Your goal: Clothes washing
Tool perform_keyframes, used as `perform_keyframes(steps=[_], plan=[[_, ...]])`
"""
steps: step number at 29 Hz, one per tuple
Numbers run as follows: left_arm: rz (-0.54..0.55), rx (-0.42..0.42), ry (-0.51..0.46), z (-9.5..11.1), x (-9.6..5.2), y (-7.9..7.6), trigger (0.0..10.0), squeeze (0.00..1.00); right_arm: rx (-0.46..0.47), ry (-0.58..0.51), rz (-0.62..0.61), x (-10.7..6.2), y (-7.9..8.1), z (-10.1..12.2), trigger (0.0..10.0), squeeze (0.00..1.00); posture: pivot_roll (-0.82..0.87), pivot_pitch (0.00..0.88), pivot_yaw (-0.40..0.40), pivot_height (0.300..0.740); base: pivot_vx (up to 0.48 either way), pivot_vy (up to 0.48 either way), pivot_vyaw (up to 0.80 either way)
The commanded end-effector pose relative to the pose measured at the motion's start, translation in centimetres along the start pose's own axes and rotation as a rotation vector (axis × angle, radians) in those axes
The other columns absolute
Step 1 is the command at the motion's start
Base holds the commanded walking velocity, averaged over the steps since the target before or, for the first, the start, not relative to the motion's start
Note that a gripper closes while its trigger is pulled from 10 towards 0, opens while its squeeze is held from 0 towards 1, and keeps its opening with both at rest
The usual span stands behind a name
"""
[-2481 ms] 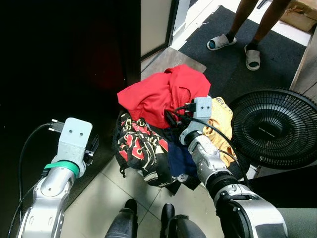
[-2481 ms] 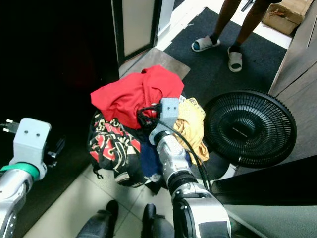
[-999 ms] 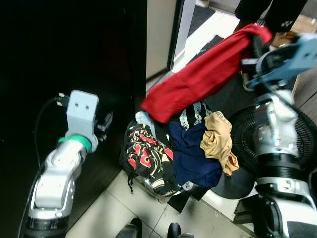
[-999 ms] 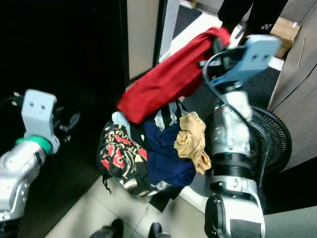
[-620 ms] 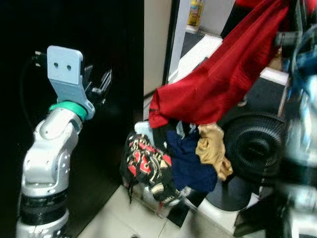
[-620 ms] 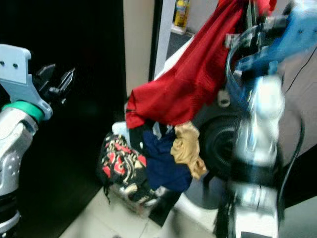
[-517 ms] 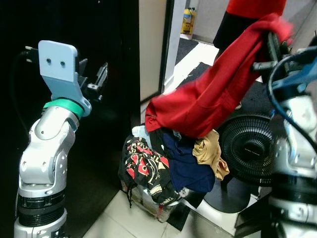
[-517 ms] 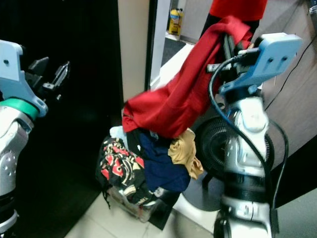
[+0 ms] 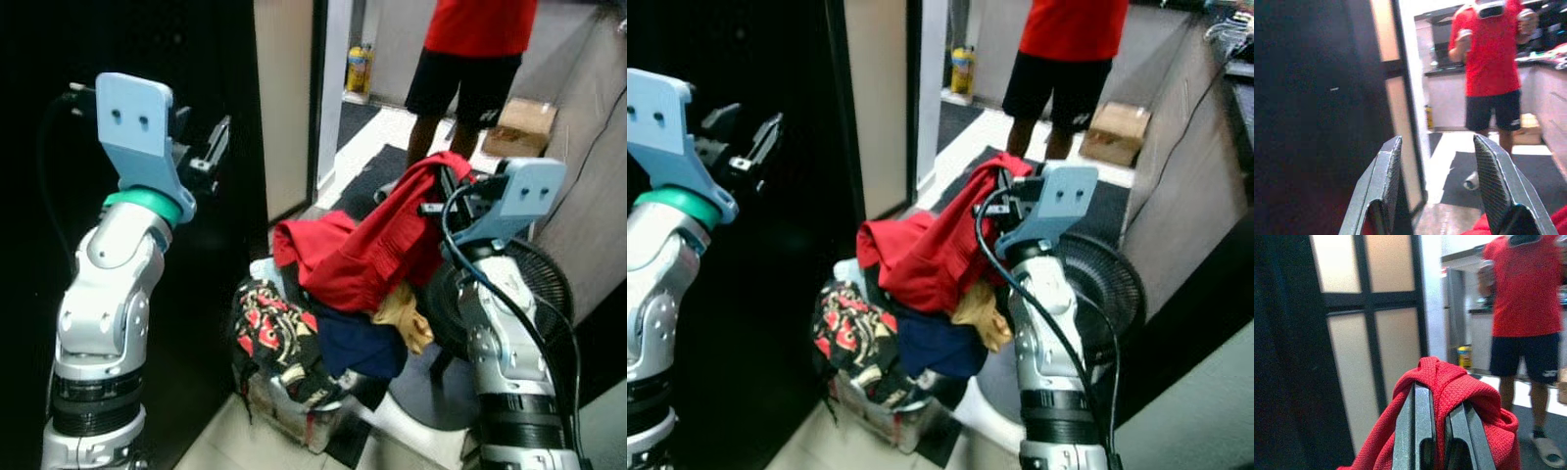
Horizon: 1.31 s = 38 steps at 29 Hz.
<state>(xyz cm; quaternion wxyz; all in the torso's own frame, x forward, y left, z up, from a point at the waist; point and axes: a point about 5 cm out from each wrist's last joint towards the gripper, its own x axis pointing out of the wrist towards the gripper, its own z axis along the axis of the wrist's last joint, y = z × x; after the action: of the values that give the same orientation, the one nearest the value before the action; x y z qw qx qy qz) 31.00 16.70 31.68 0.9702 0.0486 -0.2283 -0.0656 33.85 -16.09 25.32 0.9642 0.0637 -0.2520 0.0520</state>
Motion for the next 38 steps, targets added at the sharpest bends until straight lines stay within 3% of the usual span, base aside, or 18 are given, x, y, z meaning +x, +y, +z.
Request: perform_keyframes(steps=[1, 10, 12, 13, 15, 16, 17, 20, 26, 31, 38], plan=[[-0.003, -0.009, -0.02, 0.6, 0.4, 0.0, 10.0, 0.0, 0.027, -0.046, -0.043, 0.7, -0.7, 1.5, 10.0, 0.0, 0.08, 0.0, 0.042, 0.74, 0.0, 0.0, -0.8], [-0.005, -0.01, -0.099, 2.9, 1.5, 0.7, 10.0, 0.0, 0.117, -0.146, -0.069, 2.3, -0.7, 4.2, 10.0, 0.0, 0.09, 0.0, 0.051, 0.74, 0.0, 0.0, -0.8], [-0.019, -0.003, -0.146, 4.1, 2.1, 0.9, 10.0, 0.0, 0.233, -0.183, -0.039, 2.6, 0.2, 4.8, 10.0, 0.0, 0.1, 0.0, 0.056, 0.74, 0.0, 0.0, -0.8], [-0.019, -0.003, -0.146, 4.1, 2.1, 0.9, 10.0, 0.0, 0.233, -0.183, -0.039, 2.6, 0.2, 4.8, 10.0, 0.0, 0.1, 0.0, 0.056, 0.74, 0.0, 0.0, -0.8], [-0.026, 0.02, -0.188, 5.3, 2.6, 1.4, 10.0, 0.0, 0.345, -0.201, -0.013, 2.6, 1.0, 4.9, 10.0, 0.0, 0.11, 0.0, 0.07, 0.74, 0.0, 0.0, -0.8], [-0.026, 0.02, -0.188, 5.3, 2.6, 1.4, 10.0, 0.0, 0.345, -0.201, -0.013, 2.6, 1.0, 4.9, 10.0, 0.0, 0.11, 0.0, 0.07, 0.74, 0.0, 0.0, -0.8], [-0.018, 0.024, -0.207, 6.1, 3.1, 2.0, 10.0, 0.0, 0.459, -0.212, -0.004, 2.4, 1.3, 5.0, 10.0, 0.0, 0.11, 0.0, 0.079, 0.74, 0.0, 0.0, -0.8], [-0.011, 0.018, -0.219, 6.7, 3.4, 2.6, 10.0, 0.0, 0.495, -0.218, 0.0, 2.3, 1.4, 5.1, 10.0, 0.0, 0.11, 0.0, 0.088, 0.74, 0.0, 0.0, -0.8], [-0.005, 0.008, -0.234, 7.4, 3.8, 3.1, 10.0, 0.0, 0.492, -0.216, -0.003, 2.3, 1.4, 5.0, 10.0, 0.0, 0.11, 0.0, 0.098, 0.74, 0.0, 0.0, -0.8], [-0.012, 0.013, -0.238, 7.5, 4.0, 3.1, 10.0, 0.0, 0.412, -0.23, -0.018, 2.3, 1.1, 5.2, 10.0, 0.0, 0.11, 0.0, 0.101, 0.74, 0.0, 0.0, -0.48], [-0.009, 0.013, -0.234, 7.3, 4.0, 3.2, 10.0, 0.0, 0.425, -0.22, -0.016, 2.4, 0.9, 5.1, 10.0, 0.0, 0.11, 0.0, 0.098, 0.74, 0.0, 0.0, -0.8]])
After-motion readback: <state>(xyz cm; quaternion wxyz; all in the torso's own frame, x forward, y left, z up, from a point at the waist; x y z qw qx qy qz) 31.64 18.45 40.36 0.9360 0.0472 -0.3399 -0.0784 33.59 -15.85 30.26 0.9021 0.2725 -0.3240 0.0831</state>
